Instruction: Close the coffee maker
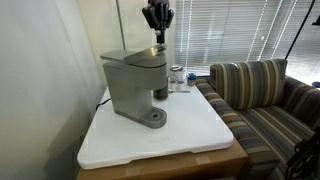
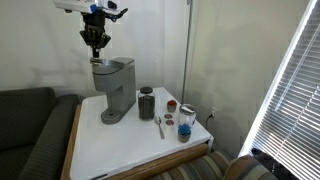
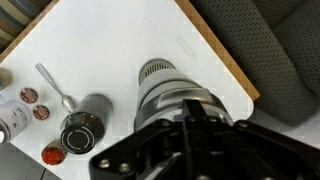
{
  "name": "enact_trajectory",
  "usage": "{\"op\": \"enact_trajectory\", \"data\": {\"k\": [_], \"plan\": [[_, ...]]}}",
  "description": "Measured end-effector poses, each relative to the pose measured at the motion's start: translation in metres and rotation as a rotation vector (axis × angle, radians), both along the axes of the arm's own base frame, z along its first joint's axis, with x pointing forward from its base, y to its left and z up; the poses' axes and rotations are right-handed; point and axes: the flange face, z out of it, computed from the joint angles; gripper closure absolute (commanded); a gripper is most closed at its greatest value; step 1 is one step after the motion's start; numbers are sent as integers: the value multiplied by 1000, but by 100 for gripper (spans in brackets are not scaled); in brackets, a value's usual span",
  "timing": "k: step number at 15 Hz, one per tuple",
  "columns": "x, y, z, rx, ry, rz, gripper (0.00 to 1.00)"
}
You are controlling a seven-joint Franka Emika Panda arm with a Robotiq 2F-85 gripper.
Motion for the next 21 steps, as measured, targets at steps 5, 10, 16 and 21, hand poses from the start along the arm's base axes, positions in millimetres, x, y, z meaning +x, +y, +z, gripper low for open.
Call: {"op": "enact_trajectory", "data": {"k": [5,10,16,21], "plan": [[2,0,-3,-2,16,1,100],[4,0,-3,-4,28,1,100],[3,0,-6,-16,92,6,100],[-6,-1,-10,-37,184,17,99]]}}
